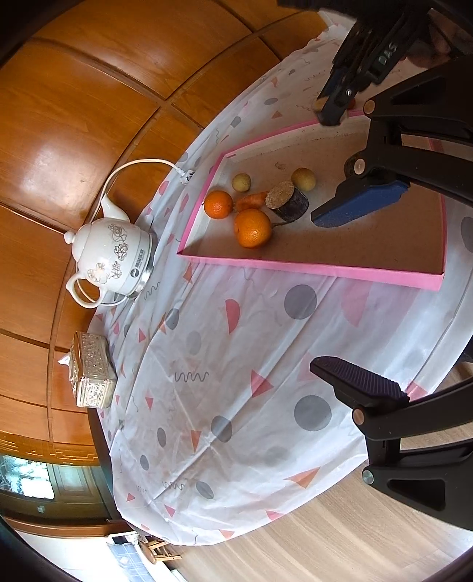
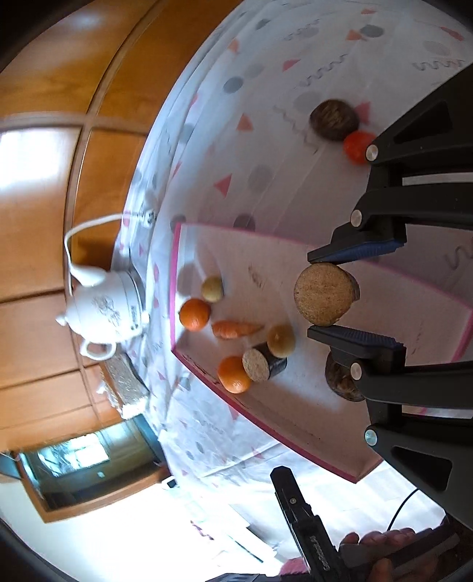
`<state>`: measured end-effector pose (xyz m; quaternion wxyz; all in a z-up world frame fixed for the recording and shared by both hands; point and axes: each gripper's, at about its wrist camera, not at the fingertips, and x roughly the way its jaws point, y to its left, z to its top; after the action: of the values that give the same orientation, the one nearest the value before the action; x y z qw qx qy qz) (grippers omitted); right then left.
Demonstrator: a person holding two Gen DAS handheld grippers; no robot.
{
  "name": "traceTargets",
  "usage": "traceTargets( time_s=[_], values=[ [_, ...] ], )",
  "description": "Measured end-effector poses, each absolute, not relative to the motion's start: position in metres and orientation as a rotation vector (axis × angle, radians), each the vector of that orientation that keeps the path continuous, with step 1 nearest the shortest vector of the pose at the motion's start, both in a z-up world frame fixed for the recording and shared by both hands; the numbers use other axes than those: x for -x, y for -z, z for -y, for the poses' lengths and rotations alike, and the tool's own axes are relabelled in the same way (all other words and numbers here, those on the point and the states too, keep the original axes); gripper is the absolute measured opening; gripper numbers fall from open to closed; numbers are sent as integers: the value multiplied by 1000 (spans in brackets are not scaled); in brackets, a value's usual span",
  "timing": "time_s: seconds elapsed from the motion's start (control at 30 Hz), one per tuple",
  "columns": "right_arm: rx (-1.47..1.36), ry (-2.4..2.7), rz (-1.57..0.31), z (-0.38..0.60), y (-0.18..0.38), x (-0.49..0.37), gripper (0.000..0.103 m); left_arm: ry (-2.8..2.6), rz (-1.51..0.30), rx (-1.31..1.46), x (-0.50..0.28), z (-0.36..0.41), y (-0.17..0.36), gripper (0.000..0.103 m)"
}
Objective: Organize fruits
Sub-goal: 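Carry the cylinder into the pink tray and open the right tool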
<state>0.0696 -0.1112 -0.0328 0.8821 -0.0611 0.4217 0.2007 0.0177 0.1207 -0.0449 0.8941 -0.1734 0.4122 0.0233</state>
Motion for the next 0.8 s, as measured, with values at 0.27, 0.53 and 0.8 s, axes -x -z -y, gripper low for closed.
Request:
traceTargets(
  time_s=[0.27,0.53,0.8],
  values=[
    [221,-416,-940,83,59,-81,34,-49,-855,361,-19,-122,46,74],
    [214,-395,-955,82,65,-84,35,-48,-860,362,-19,-122,48,74],
    [161,-375,-913,90,54,-75,38,-40,-857,360,-19,-120,46,74]
  ],
)
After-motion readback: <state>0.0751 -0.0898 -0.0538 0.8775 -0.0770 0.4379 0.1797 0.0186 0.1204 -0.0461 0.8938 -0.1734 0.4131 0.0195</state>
